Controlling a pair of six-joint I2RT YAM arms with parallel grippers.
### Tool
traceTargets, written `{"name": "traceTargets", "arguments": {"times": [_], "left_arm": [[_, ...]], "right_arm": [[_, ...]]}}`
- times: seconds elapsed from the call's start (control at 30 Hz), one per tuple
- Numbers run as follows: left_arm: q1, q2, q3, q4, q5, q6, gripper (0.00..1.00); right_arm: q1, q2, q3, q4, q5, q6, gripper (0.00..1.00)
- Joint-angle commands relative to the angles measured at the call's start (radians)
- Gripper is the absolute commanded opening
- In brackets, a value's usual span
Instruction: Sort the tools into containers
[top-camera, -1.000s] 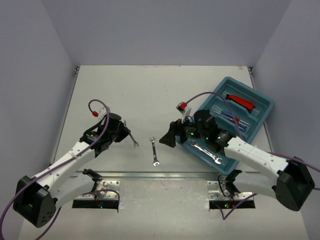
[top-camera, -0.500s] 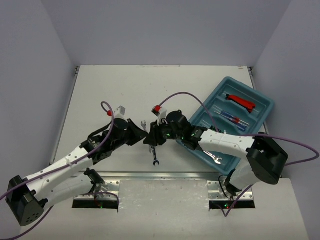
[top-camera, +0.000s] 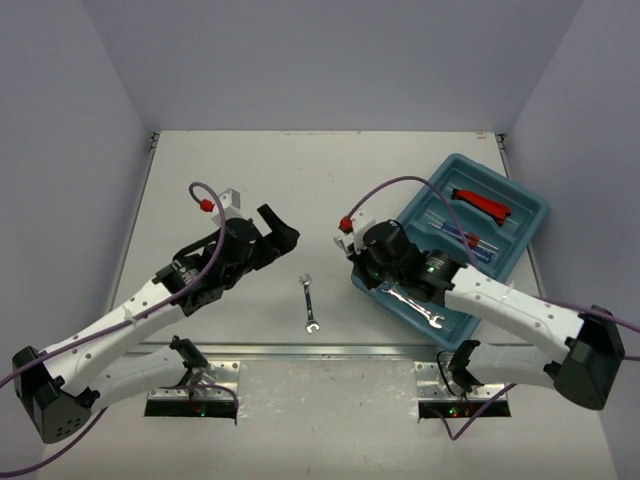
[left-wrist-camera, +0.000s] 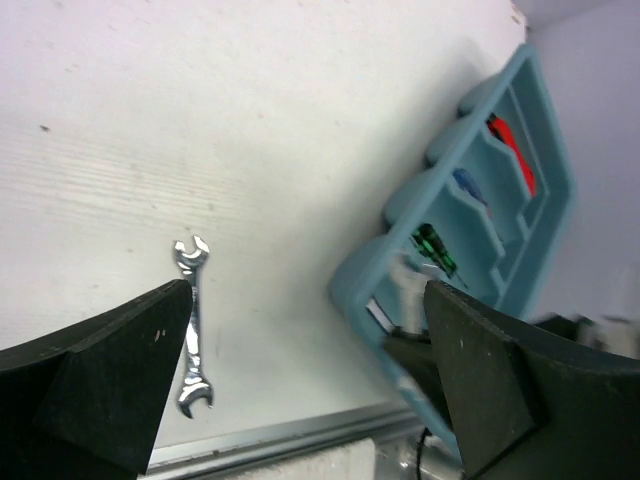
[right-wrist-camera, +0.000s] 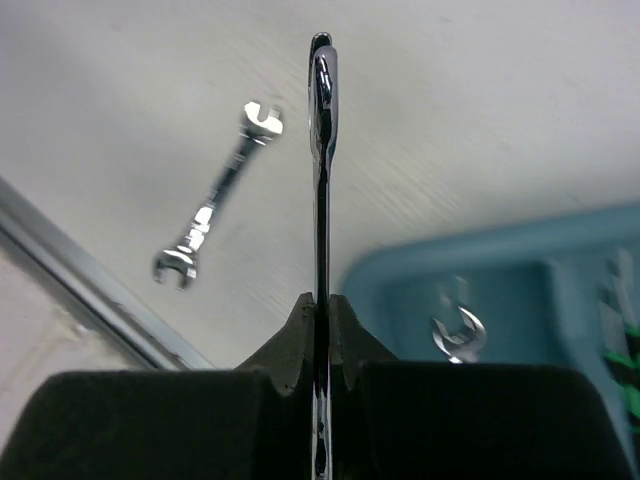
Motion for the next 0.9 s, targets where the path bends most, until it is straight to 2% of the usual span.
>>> {"name": "traceTargets", "arguments": {"times": [0.0, 0.13, 0.33, 0.37, 0.43, 0.53, 0.67, 0.73, 0.87], "left_arm": [[-0.005, 0.073, -0.017, -0.048, -0.046, 0.084, 1.0], [-0.032, 0.185, -0.031, 0.011, 0.057, 0.067, 1.0], [-0.123, 0.347, 0.004, 0.009, 0.051, 0.017, 1.0], [-0.129, 0.371, 0.006, 0.009, 0.053, 0.004, 1.0], [-0.143, 0.406, 0.003, 0.011, 0.053, -0.017, 1.0], [-0.162, 0.447, 0.0, 0.012, 0.051, -0.029, 1.0], [-0.192, 0.489, -0.001, 0.019, 0.026, -0.043, 1.0], [-0.203, 0.533, 0.003, 0.022, 0.015, -0.053, 0.99], [-0.207, 0.611, 0.018, 0.03, 0.01, -0.055, 0.9]], "right_arm": [[-0.089, -0.151, -0.001, -0.362, 0.203, -0.258, 0.0], [-0.18, -0.232, -0.095, -0.412, 0.261, -0.395, 0.0], [-0.218, -0.204, -0.134, -0.467, 0.287, -0.441, 0.0], [-0.219, -0.204, -0.137, -0.469, 0.3, -0.435, 0.09], [-0.219, -0.208, -0.134, -0.472, 0.332, -0.418, 0.35], [-0.217, -0.239, -0.094, -0.472, 0.294, -0.4, 0.68], [-0.217, -0.303, -0.056, -0.42, 0.25, -0.397, 0.72], [-0.217, -0.334, -0.046, -0.379, 0.245, -0.39, 0.86], [-0.216, -0.387, -0.046, -0.314, 0.218, -0.376, 0.86]]}}
